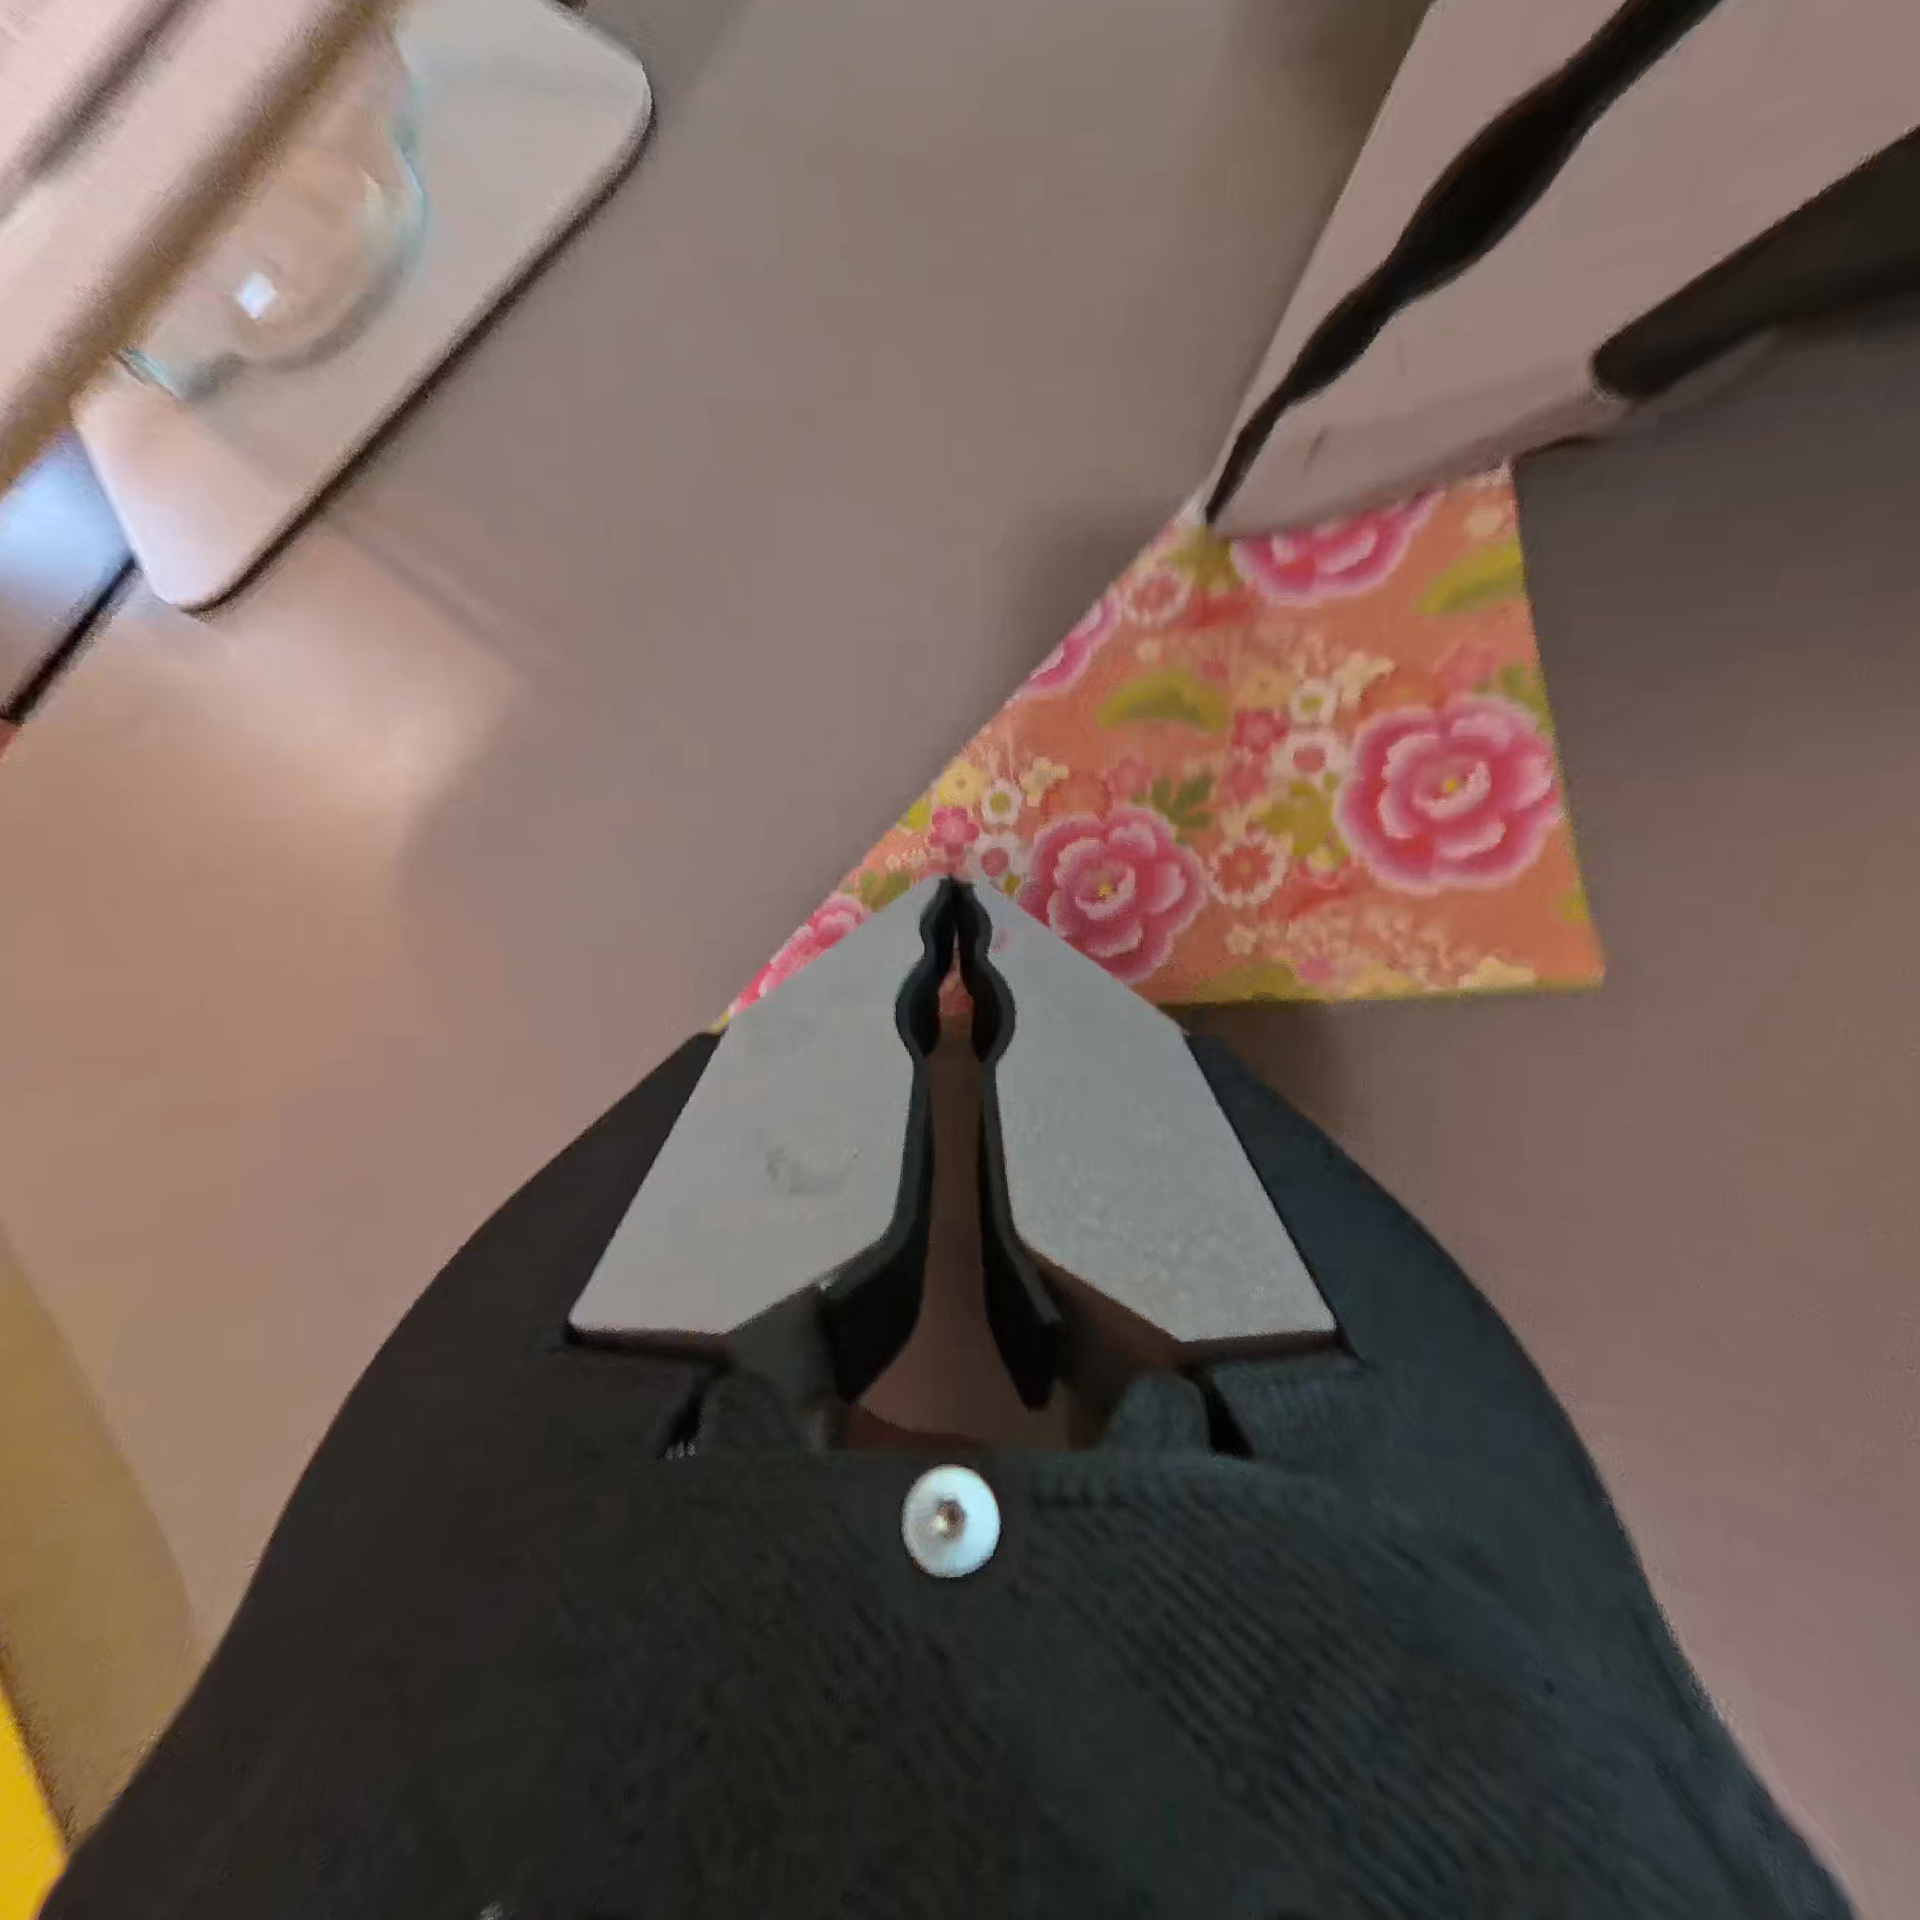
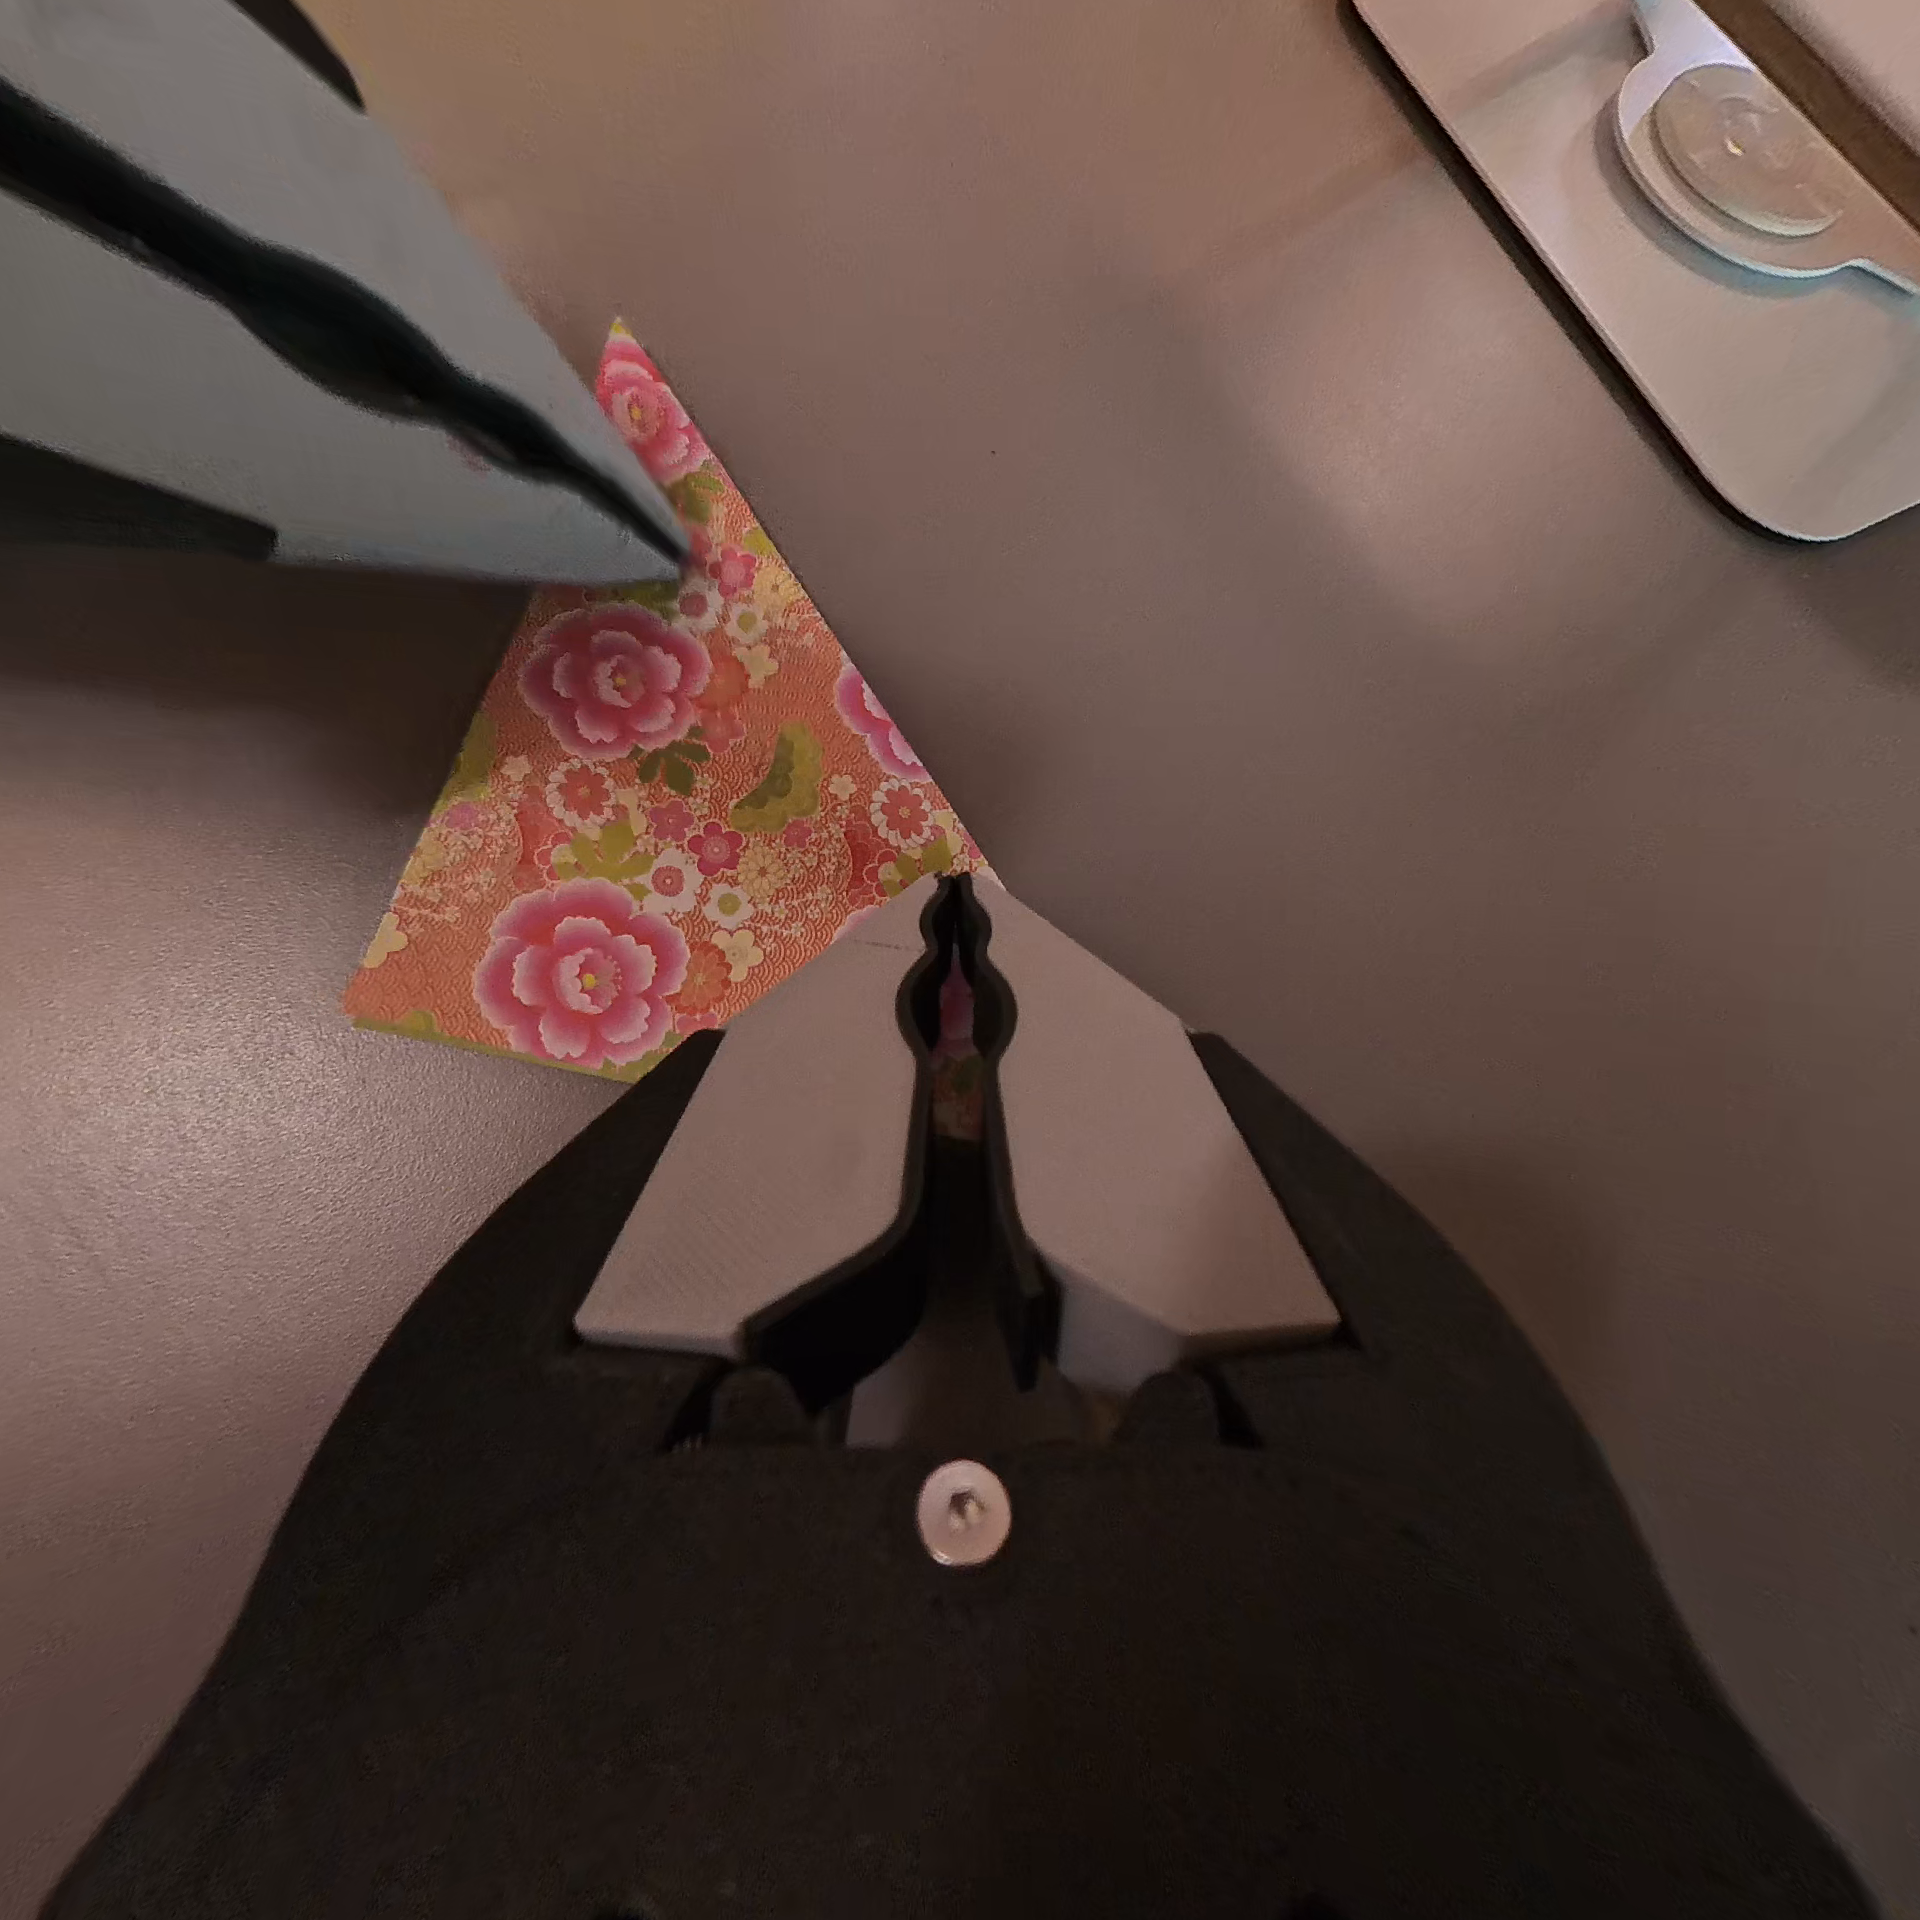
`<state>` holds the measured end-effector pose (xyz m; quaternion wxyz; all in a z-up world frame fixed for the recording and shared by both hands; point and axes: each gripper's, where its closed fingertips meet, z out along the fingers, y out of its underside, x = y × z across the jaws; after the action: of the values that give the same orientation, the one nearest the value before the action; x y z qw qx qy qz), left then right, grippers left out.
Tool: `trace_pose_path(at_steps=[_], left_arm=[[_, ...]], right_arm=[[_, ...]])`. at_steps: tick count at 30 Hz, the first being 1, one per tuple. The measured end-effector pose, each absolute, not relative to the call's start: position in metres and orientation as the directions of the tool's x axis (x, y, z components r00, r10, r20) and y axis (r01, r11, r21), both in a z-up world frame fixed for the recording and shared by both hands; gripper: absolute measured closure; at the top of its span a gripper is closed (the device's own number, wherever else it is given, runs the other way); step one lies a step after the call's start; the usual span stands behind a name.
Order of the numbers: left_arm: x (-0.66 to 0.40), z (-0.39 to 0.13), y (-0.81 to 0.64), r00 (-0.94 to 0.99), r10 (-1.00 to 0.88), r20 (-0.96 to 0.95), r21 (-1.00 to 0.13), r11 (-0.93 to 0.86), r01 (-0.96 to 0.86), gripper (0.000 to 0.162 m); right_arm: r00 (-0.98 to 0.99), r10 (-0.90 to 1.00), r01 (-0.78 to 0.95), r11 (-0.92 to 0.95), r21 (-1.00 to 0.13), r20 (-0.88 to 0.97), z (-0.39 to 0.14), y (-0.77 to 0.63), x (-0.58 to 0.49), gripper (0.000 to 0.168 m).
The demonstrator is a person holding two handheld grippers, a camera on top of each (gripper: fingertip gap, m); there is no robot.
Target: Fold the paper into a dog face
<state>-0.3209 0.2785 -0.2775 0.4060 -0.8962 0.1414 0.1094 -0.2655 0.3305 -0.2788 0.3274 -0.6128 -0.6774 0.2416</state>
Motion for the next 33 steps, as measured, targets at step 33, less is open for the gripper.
trace_pose_path(at_steps=[33], left_arm=[[-0.320, -0.278, 0.275, 0.895, -0.205, -0.397, -0.669, -0.603, -0.435, 0.162]], right_arm=[[-0.315, 0.599, 0.876, -0.114, -0.468, -0.736, -0.263, 0.269, -0.327, 0.168]])
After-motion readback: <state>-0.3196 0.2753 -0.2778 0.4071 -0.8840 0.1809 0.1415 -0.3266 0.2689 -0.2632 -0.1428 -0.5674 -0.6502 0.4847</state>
